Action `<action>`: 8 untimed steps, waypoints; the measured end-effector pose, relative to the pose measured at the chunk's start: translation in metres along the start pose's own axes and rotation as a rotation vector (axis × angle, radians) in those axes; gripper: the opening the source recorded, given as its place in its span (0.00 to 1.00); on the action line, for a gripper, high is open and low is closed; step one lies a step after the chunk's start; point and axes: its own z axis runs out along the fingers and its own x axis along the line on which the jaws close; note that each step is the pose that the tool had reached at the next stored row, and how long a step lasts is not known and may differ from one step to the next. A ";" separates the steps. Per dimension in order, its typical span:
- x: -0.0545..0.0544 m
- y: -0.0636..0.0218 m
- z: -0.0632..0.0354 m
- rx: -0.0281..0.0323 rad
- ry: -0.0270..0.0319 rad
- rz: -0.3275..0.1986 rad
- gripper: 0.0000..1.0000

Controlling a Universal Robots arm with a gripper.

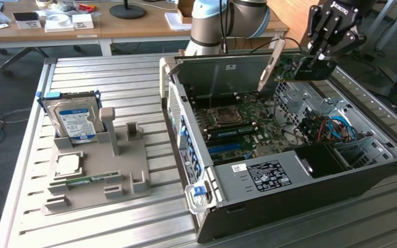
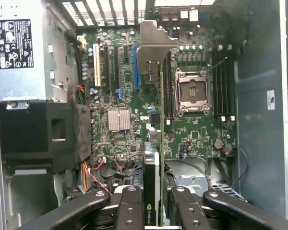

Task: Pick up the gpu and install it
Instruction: 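Insert the gpu into the slot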

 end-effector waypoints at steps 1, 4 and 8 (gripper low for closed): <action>0.000 0.0000 0.0000 -0.0001 0.0002 -0.005 0.27; 0.000 0.0006 0.0003 0.0112 0.0001 -0.015 0.27; 0.000 0.0013 0.0010 0.0419 -0.0016 -0.026 0.27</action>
